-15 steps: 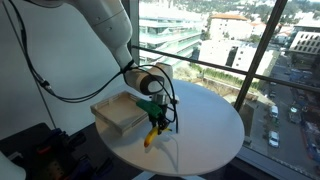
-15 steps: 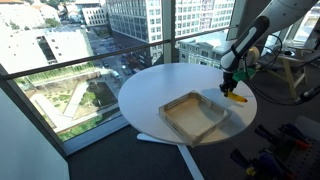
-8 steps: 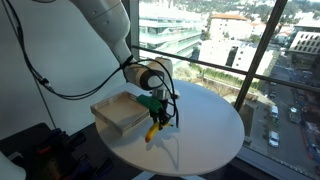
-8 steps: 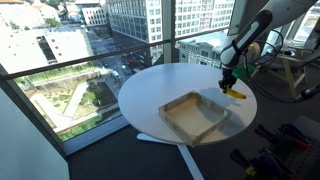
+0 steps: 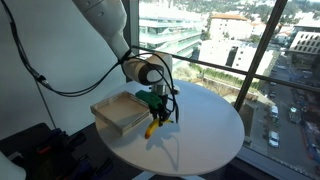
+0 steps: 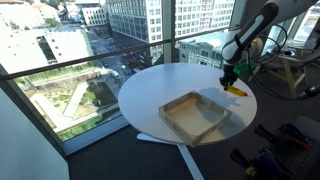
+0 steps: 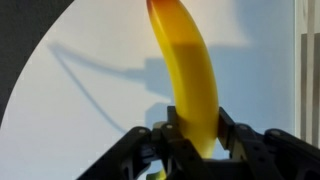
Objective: Remove the banana plush toy from the table and put it on the wooden tray
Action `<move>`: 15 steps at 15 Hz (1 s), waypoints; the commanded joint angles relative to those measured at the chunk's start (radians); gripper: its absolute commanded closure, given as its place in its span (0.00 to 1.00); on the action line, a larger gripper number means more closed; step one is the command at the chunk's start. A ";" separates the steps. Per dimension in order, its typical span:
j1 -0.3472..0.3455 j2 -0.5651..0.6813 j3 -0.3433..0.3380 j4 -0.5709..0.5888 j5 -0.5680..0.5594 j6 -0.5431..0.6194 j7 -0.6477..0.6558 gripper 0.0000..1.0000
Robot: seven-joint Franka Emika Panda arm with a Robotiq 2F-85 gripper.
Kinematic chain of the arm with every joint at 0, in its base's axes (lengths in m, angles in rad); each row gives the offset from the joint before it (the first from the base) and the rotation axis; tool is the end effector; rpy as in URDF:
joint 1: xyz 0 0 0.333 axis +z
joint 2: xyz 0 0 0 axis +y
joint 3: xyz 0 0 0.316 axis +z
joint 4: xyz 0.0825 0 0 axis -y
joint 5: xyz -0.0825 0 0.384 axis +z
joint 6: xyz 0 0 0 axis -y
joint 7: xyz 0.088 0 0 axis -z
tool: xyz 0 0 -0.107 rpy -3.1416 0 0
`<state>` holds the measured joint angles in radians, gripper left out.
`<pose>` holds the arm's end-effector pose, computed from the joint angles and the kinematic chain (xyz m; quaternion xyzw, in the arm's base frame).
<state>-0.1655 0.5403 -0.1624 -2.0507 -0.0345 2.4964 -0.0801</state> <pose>0.5520 -0.1882 0.1666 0.9927 -0.0997 -0.0539 0.0418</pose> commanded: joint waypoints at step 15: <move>0.092 -0.147 0.014 -0.103 -0.074 -0.111 0.050 0.84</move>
<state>-0.0836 0.4353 -0.1564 -2.1296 -0.0764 2.4131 -0.0662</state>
